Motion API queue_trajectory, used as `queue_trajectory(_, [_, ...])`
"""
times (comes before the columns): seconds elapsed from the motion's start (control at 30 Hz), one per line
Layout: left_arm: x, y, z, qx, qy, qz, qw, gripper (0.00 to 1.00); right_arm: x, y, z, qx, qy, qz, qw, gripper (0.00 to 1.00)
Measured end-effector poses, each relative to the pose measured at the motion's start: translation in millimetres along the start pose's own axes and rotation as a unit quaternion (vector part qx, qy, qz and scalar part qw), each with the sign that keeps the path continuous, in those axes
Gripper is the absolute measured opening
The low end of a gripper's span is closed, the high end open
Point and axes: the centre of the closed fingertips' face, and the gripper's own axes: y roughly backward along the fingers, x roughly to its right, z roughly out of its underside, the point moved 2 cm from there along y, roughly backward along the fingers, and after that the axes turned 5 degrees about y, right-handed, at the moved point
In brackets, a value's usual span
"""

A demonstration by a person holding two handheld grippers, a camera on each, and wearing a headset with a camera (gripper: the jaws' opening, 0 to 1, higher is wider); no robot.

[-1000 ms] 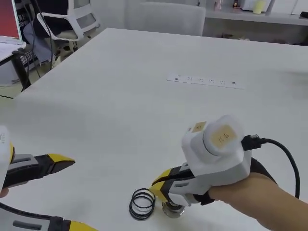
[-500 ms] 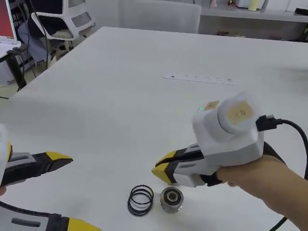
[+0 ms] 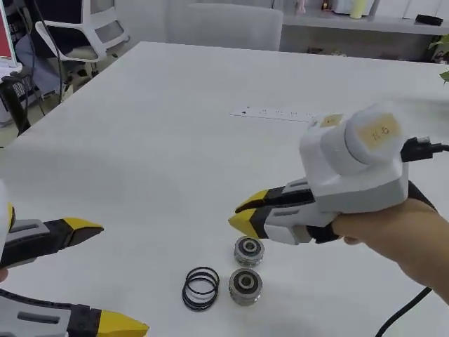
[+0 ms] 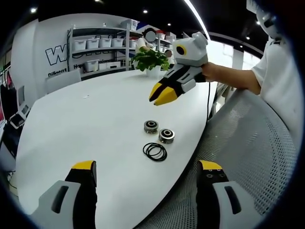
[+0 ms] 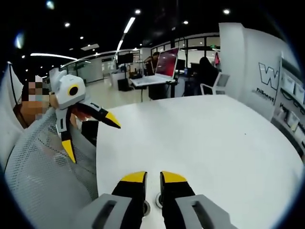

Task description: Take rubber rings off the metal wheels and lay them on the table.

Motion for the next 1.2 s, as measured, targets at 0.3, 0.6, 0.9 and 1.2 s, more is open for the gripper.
queue_trajectory(0.3, [5.1,-1.5,-1.5,0.004,-0.004,0.016,0.9999,0.84,-2.5,32.0,1.0,0.010,-0.006,0.011,0.9999,0.22])
queue_trajectory(0.6, [8.6,-1.5,-3.2,0.009,-0.005,0.023,0.9997,0.84,-7.9,60.1,20.1,0.014,-0.025,0.028,0.9992,0.39])
queue_trajectory(0.9, [11.6,-1.5,-3.0,0.006,-0.012,0.028,0.9995,0.86,-15.5,79.1,46.6,0.012,-0.049,0.044,0.9978,0.58])
queue_trajectory(1.2, [13.4,-1.2,-0.9,0.004,0.000,0.033,0.9994,0.90,-25.9,89.5,78.2,-0.005,-0.090,0.052,0.9946,0.77])
